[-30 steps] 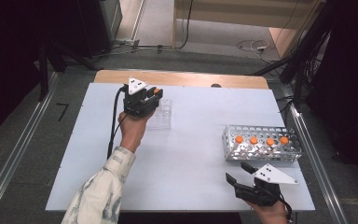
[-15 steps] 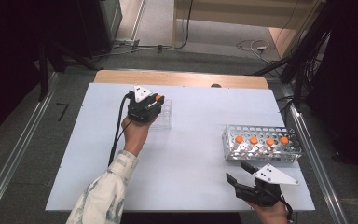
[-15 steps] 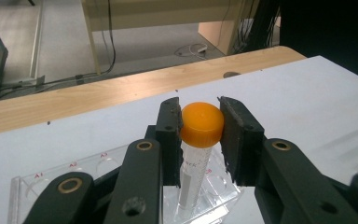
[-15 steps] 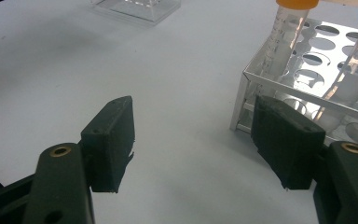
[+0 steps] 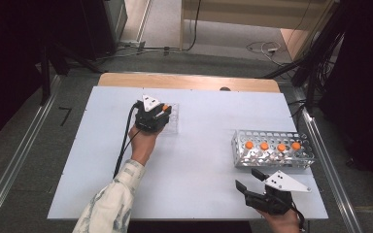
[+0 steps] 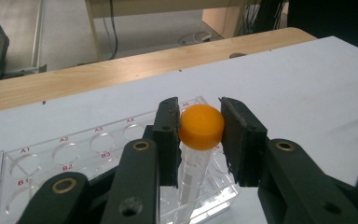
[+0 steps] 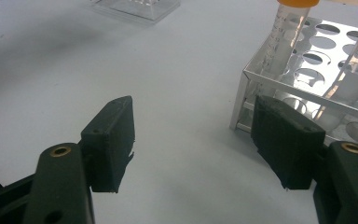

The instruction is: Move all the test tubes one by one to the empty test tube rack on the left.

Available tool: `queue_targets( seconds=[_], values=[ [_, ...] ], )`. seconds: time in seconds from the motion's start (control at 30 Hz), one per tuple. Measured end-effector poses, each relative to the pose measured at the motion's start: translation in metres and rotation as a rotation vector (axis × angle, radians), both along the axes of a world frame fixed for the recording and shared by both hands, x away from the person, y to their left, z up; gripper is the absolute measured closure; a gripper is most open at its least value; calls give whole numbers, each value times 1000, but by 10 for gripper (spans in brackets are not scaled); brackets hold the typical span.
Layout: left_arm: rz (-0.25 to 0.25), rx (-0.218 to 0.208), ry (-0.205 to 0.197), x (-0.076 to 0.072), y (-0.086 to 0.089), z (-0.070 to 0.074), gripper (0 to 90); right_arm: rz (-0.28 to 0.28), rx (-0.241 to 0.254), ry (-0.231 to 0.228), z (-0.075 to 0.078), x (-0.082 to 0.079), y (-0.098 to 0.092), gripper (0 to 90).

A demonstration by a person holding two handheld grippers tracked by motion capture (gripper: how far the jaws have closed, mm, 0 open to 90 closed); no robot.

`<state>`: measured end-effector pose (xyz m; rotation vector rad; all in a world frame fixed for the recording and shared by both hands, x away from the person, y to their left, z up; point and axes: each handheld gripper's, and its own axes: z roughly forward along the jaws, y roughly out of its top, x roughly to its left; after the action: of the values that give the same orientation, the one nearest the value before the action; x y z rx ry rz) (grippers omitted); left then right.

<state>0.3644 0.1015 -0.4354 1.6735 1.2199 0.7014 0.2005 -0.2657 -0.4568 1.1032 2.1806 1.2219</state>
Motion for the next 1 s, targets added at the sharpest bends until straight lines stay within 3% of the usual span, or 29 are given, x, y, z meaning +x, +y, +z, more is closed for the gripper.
queue_targets(
  seconds=[0.17,0.43,0.7,1.0],
  values=[
    [-8,2,8,0,1,0,631,1,-2,1,0,0,0,288],
    [-16,-55,14,-9,4,9,402,-12,7,-5,1,0,-3,290],
    [-11,-93,4,-41,13,15,256,-46,8,-14,3,1,-10,294],
    [-40,-92,-19,-78,26,12,231,-130,8,-37,5,2,-27,317]
  ],
)
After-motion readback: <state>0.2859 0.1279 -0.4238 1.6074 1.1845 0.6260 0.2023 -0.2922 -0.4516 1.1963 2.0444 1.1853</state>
